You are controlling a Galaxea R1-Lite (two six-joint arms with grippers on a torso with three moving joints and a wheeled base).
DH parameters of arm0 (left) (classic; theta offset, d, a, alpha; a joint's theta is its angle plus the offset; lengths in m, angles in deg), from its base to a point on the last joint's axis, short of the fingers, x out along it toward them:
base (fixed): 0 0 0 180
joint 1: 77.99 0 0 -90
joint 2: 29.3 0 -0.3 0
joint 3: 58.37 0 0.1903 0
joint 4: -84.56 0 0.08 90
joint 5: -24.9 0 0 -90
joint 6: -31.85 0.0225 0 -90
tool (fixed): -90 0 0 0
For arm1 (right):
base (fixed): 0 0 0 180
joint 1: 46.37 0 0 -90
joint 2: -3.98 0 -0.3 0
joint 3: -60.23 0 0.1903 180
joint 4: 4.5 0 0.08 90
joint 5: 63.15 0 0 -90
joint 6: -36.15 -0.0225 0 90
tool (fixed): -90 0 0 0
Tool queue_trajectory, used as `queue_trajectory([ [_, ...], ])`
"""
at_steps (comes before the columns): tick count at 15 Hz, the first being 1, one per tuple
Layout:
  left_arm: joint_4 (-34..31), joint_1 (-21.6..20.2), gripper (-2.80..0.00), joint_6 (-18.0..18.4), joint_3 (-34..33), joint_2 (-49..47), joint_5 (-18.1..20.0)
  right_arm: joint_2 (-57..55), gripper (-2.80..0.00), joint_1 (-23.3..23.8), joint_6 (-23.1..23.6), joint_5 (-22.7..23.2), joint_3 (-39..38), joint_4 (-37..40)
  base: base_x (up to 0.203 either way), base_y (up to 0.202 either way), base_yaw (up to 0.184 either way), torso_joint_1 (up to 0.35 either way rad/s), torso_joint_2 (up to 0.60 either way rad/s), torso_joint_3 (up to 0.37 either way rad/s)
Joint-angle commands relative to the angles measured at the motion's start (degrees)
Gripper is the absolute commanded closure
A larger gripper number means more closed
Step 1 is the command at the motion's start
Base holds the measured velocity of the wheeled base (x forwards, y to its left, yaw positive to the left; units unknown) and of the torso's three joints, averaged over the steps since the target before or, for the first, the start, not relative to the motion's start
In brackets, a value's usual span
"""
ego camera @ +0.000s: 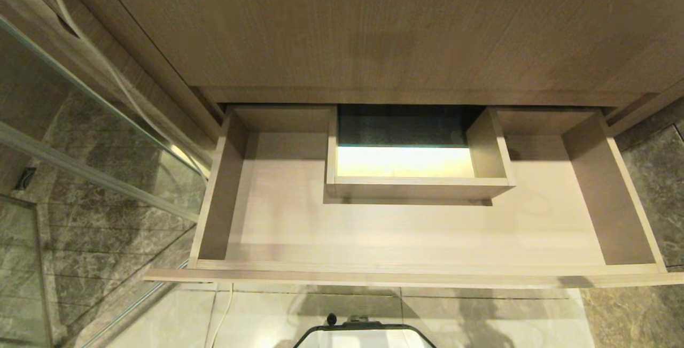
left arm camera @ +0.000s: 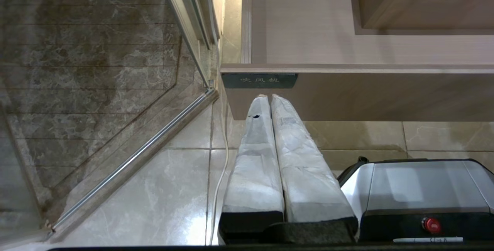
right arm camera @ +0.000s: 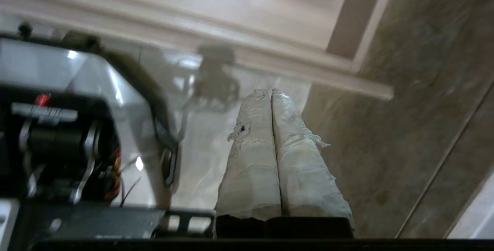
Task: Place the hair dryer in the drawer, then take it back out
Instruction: Close the drawer
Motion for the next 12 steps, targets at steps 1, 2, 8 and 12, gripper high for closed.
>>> queue_trajectory([
  [1,-0.02,-0.01,0.0,-0.01,-0.01,-0.09,0.02,-0.55,0.0,0.0,0.18,-0.03,-0.48,3.74,0.0,0.0,0.0,0.059,0.05,0.122],
  [2,-0.02,-0.01,0.0,-0.01,-0.01,-0.09,0.02,-1.27,0.0,-0.03,0.37,-0.04,-0.66,4.93,0.0,0.0,0.0,0.036,0.04,0.084],
  [8,-0.02,-0.01,0.0,-0.01,-0.01,-0.09,0.02,-10.99,0.0,0.01,1.12,-1.79,-4.72,3.23,0.0,0.0,0.0,0.029,0.02,0.033],
  [12,-0.02,-0.01,0.0,-0.06,-0.01,-0.09,0.02,-13.96,0.0,0.0,1.15,-1.83,-0.94,2.25,0.0,0.0,0.0,0.0,0.0,0.0],
])
